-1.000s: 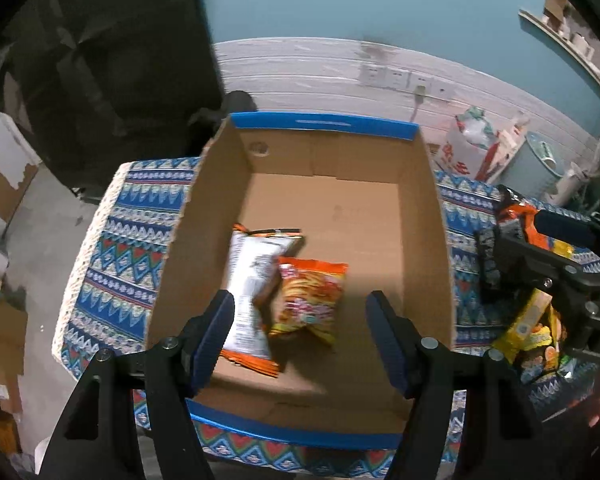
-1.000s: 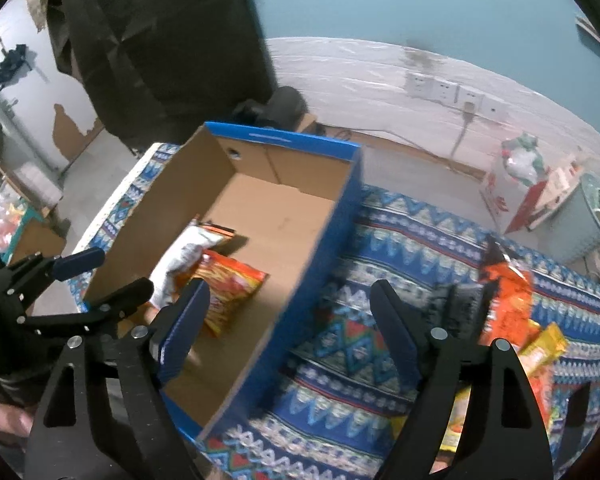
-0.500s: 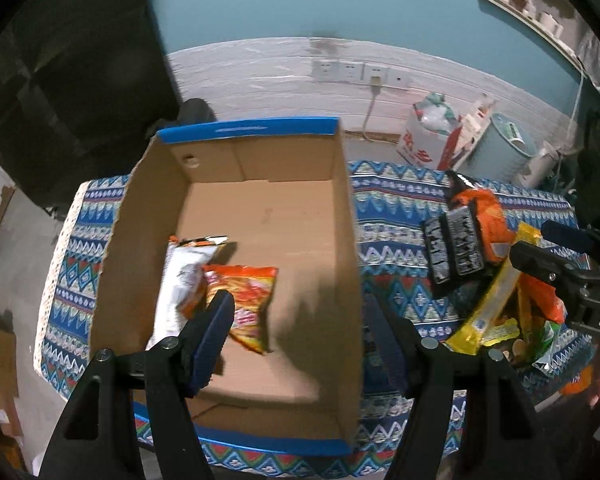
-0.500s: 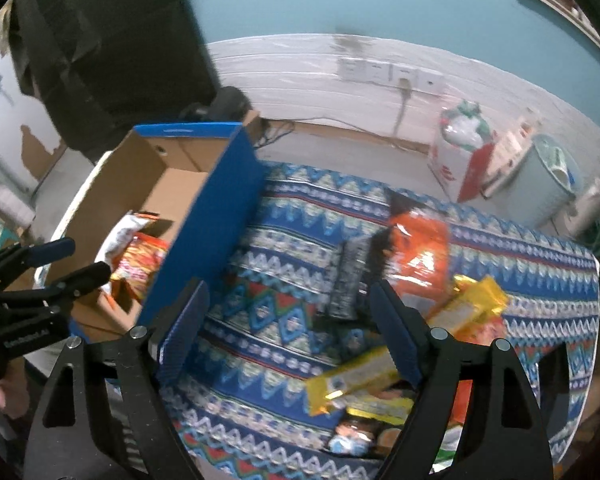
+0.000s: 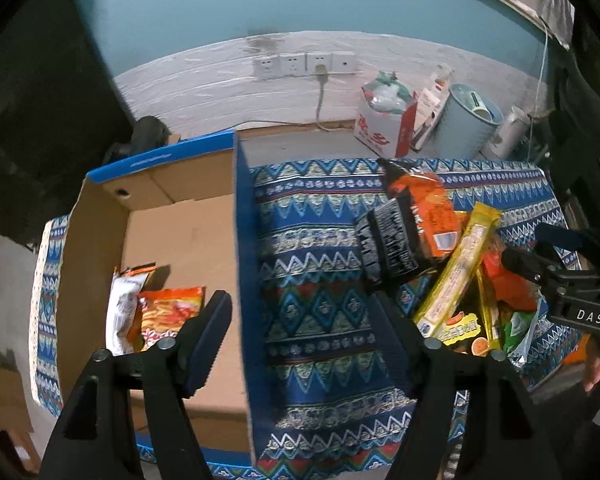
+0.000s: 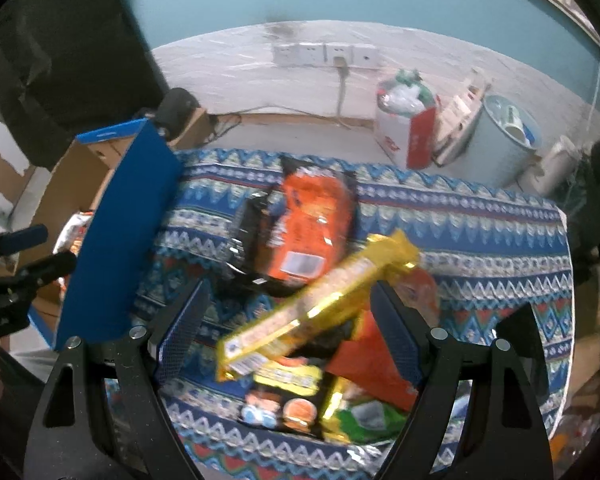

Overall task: Organize snacks
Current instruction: 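Move both tools back to the snack pile and grasp more bags, then lift a black snack bag with the left tool while the right tool lifts a red bag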

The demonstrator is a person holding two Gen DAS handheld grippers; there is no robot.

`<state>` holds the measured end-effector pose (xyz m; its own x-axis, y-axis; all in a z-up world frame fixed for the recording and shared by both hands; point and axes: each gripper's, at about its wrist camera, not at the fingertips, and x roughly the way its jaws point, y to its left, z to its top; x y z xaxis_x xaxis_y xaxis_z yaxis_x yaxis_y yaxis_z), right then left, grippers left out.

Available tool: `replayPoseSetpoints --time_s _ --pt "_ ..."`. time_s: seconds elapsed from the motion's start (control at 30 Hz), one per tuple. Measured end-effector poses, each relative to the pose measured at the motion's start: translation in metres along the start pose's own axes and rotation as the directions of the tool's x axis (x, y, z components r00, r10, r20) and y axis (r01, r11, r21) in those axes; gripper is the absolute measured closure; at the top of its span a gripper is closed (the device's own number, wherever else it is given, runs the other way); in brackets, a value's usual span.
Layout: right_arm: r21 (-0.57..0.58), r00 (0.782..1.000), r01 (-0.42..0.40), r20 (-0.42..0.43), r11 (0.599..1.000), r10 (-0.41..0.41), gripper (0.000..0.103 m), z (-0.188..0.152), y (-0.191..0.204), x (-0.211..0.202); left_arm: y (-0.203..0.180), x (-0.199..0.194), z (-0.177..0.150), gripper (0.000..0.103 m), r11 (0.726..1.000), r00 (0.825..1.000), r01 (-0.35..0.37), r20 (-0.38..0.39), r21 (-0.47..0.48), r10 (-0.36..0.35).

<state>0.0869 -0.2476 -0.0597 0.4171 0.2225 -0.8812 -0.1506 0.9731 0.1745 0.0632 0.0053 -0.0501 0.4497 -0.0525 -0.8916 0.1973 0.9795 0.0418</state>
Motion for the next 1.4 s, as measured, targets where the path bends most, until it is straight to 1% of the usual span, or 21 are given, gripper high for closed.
replayPoseSetpoints --time_s 0.13,0.2,0.27,0.37,0.47,0.57,0.63,0.7,0.87,1.13,1.27,1.4 --pt "0.007 0.999 0.025 -0.038 1.0 -0.024 0.021 0.0 -0.026 0.0 -0.018 0.002 0.013 0.027 0.999 1.0 0.001 -0.013 0.048 0.0" --pt "0.005 0.998 0.039 -0.056 0.999 -0.039 0.021 0.003 -0.035 0.002 -0.024 0.007 0.02 0.027 0.999 0.999 0.014 -0.031 0.046 -0.013" --pt "0.01 0.996 0.049 -0.076 0.999 -0.048 0.021 0.007 -0.048 0.006 -0.029 0.014 0.025 0.027 0.999 0.997 0.042 -0.059 0.03 -0.04" --pt "0.032 0.994 0.049 -0.1 0.998 -0.045 0.021 0.011 -0.062 0.014 -0.035 0.027 0.032 0.027 0.998 0.993 0.064 -0.103 0.006 -0.063" --pt "0.06 0.989 0.049 -0.139 0.997 -0.04 0.021 0.014 -0.075 0.027 -0.044 0.046 0.039 0.027 0.998 0.989 0.056 -0.138 0.022 -0.053" --pt "0.106 0.981 0.045 -0.191 0.993 -0.024 0.021 0.008 -0.085 0.042 -0.047 0.064 0.042 0.027 0.998 0.985 0.057 -0.164 0.029 -0.051" --pt "0.135 0.976 0.038 -0.216 0.99 -0.008 0.021 0.002 -0.09 0.052 -0.047 0.074 0.043 0.027 0.997 0.981 0.075 -0.179 0.014 -0.071" --pt "0.157 0.973 0.038 -0.231 0.987 -0.001 0.021 -0.004 -0.094 0.06 -0.047 0.084 0.044 0.027 0.996 0.978 0.091 -0.187 -0.003 -0.09" --pt "0.185 0.968 0.028 -0.252 0.982 0.02 0.021 -0.014 -0.1 0.073 -0.053 0.111 0.049 0.027 0.994 0.969 0.107 -0.222 -0.033 -0.112" --pt "0.177 0.964 0.008 -0.261 0.984 0.039 0.021 -0.018 -0.099 0.088 -0.068 0.14 0.062 0.025 0.987 0.951 0.144 -0.264 -0.077 -0.159" --pt "0.145 0.961 0.017 -0.277 0.989 0.024 0.021 -0.019 -0.094 0.099 -0.075 0.153 0.064 0.024 0.988 0.948 0.144 -0.279 -0.058 -0.154" --pt "0.129 0.958 0.029 -0.285 0.991 0.009 0.02 -0.021 -0.093 0.107 -0.072 0.165 0.062 0.023 0.98 0.937 0.182 -0.29 -0.078 -0.197"
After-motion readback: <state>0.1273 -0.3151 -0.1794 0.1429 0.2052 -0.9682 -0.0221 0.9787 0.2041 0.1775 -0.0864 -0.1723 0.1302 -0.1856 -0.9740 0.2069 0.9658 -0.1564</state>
